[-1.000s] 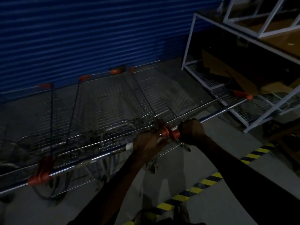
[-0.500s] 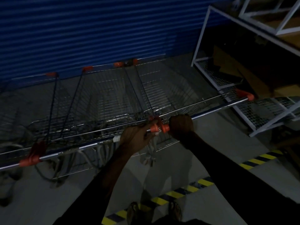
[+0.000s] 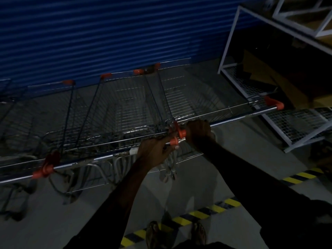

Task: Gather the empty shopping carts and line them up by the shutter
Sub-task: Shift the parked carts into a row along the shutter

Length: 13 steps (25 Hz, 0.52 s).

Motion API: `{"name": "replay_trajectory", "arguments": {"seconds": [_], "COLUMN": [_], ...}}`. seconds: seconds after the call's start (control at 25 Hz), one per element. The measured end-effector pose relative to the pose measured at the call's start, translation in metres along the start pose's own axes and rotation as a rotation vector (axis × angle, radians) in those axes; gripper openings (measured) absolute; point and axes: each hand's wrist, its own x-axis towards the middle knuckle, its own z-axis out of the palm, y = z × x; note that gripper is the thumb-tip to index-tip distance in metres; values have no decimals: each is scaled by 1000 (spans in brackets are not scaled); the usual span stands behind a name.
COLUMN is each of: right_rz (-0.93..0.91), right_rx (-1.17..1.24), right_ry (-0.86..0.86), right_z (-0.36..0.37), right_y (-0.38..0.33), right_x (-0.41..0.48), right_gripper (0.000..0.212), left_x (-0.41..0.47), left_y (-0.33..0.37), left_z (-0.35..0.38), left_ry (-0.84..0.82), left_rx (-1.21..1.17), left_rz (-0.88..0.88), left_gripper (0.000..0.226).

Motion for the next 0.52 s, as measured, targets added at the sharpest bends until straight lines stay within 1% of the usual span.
{"name": "replay_trajectory", "arguments": {"seconds": [0.08, 0.12, 0.16, 0.24, 0.4, 0.52], "right_rz": [-48, -79, -115, -156, -142, -120], "right_rx": [-54, -90, -118, -139, -123, -135], "right_ry": [38, 55, 99, 238, 354, 268], "right_z": [-2, 1, 8, 20, 22, 12], "right_y": [-4, -1, 5, 18, 21, 9], "right_x": [2, 0, -2, -5, -10, -19], "right_gripper": [5, 4, 7, 13, 26, 15], "left_x": [0, 0, -1, 0, 0, 1], "left_y": [2, 2, 2, 1, 2, 3], "left_z": [-2, 0, 2, 5, 8, 6], "left_ry": [20, 22, 15, -10, 10, 15], "left_rx": [7, 10, 17, 27, 36, 29], "left_rz": [-12, -9, -4, -14, -34, -45], "left_gripper": [57, 58, 58, 59, 62, 62]}}
